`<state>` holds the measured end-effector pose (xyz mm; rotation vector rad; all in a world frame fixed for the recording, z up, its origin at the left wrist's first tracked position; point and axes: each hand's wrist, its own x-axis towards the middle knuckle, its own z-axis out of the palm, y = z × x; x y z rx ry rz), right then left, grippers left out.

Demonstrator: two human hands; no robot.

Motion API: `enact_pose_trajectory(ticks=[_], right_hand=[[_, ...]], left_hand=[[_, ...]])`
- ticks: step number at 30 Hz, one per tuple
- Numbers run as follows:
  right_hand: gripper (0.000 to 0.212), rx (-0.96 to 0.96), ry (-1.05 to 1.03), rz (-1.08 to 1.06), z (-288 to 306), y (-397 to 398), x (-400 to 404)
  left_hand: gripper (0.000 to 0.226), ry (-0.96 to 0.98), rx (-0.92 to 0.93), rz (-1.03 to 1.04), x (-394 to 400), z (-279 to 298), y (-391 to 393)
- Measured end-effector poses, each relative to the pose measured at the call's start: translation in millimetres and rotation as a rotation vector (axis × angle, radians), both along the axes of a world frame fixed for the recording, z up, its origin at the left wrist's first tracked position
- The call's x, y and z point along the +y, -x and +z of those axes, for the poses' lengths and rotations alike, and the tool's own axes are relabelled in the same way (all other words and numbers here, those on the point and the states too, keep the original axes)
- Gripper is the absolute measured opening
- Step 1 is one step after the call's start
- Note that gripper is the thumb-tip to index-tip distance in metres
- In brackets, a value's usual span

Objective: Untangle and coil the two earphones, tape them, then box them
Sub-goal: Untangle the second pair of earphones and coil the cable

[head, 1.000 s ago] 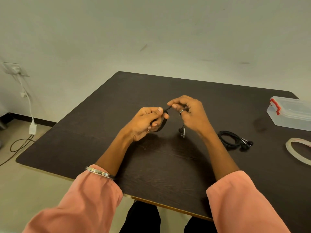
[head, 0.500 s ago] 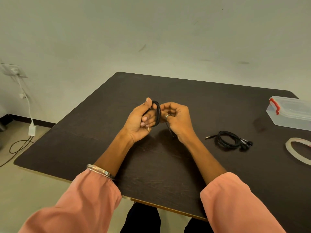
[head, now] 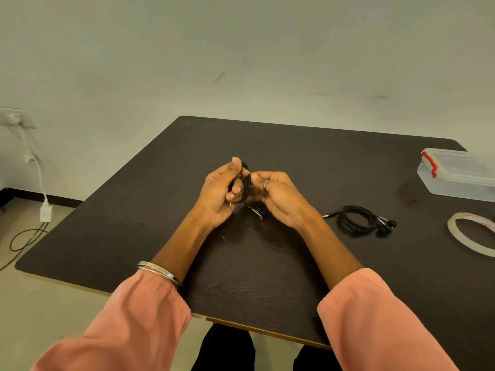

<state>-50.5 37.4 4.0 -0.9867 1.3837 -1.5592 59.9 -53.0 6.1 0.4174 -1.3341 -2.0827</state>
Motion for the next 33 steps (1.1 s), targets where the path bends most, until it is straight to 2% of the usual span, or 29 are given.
enact_pose_trajectory(ticks=[3,8,13,23,28,33], right_hand=[[0.035,-0.087,0.017,0.082,2,1,3],[0.006,-0.012,0.013,-0.078,1,-3,2],[0.014,0.004,-0.04,-0.098,4,-1,1],[0.015,0.069,-0.066,-0.259,6,-3,0],[0.011,0.195,-0.059,-0.295,4,-1,2],[0.022,0.31,-0.029,-0.339,3,-2,1]], left_hand=[[0.03,-0.011,-0.019,0.004,-2,0,-1],[0.029,0.029,-0.112,0.01,0,0,1],[0.023,0.216,-0.182,0.17,0,-2,3],[0.015,0.325,-0.157,0.276,-1,-10,7],[0.014,0.297,-0.223,0.274,-2,-15,9],[0.022,0.475,-0.298,0.396,1,-19,10]])
